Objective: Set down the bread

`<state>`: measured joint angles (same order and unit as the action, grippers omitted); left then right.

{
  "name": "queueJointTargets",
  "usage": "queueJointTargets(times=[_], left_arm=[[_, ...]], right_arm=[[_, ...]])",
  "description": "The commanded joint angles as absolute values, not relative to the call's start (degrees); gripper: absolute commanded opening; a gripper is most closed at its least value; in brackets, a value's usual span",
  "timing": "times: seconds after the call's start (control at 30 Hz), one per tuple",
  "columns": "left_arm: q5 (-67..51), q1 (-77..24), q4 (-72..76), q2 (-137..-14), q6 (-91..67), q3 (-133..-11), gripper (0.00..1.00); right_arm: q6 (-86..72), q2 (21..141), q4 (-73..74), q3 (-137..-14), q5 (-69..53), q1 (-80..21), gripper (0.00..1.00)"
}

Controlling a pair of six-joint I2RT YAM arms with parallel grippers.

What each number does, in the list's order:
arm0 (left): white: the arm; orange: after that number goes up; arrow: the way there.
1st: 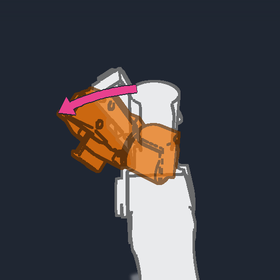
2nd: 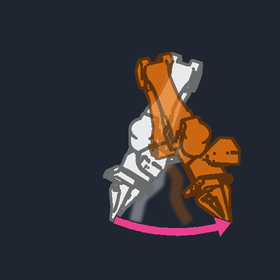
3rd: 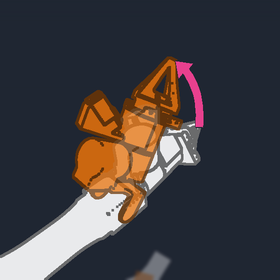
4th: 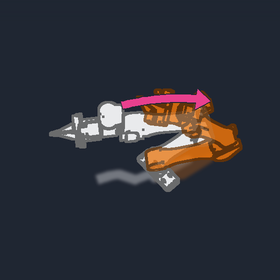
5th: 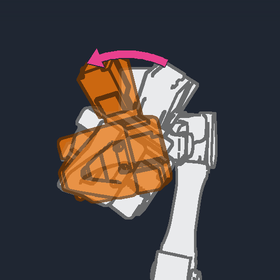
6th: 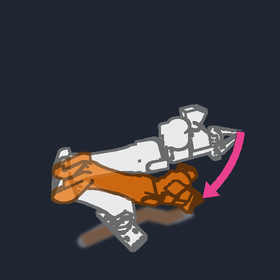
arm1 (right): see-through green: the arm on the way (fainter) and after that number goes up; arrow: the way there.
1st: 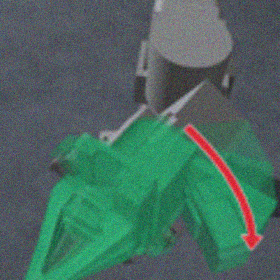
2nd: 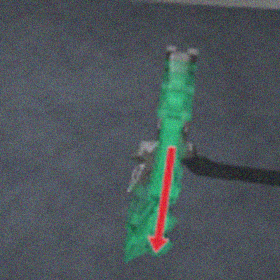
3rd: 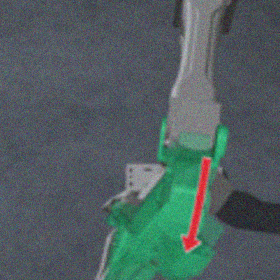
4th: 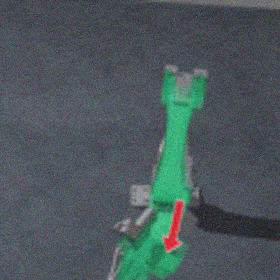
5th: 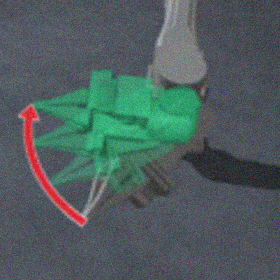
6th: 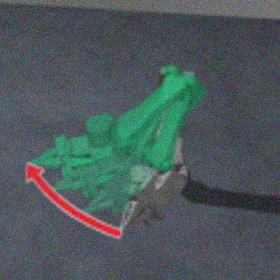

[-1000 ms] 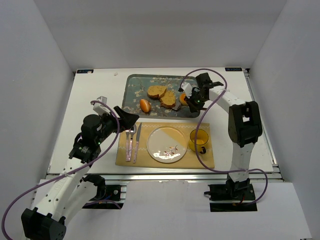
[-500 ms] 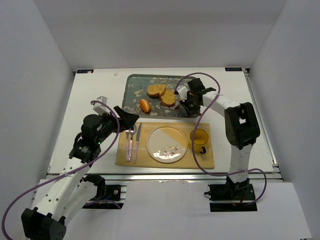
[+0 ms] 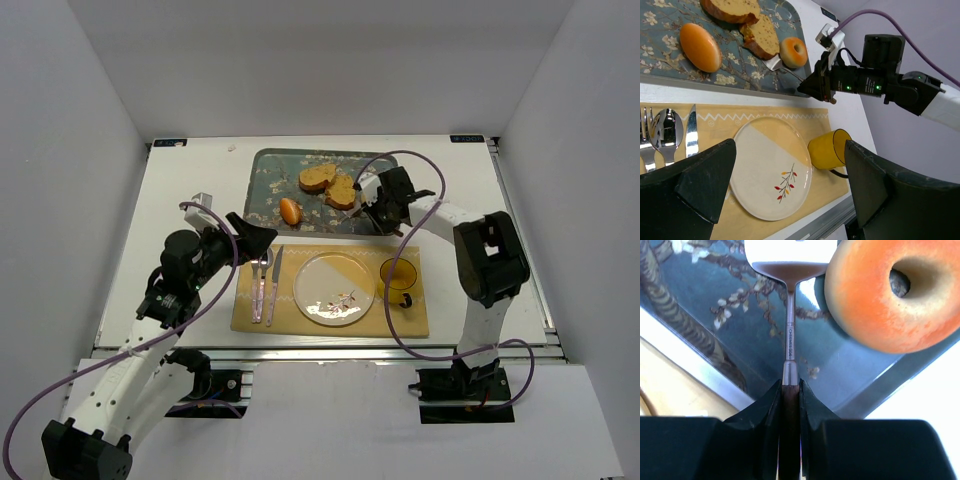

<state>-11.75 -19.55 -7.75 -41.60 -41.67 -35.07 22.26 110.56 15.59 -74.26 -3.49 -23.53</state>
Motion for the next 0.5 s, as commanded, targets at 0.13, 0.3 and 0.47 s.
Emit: queueJointTargets(times=[0.13, 0.3, 0.47], left_arm=[[-11.3, -19.2, -7.6, -40.7, -42.0, -36.2, 0.98], [-11.3, -19.2, -7.6, -40.8, -41.9, -36.4, 0.98], [-11.4, -19.2, -7.7, -40.3, -42.1, -36.1, 0.98]], right_arm=[[23.4, 104.1, 4.1, -69.0, -2.6, -23.6, 0.0], [24.6, 103.3, 2.5, -67.7, -2.5, -23.7, 0.0], [26.5, 102.5, 1.6, -66.3, -2.8, -24.0, 0.0]])
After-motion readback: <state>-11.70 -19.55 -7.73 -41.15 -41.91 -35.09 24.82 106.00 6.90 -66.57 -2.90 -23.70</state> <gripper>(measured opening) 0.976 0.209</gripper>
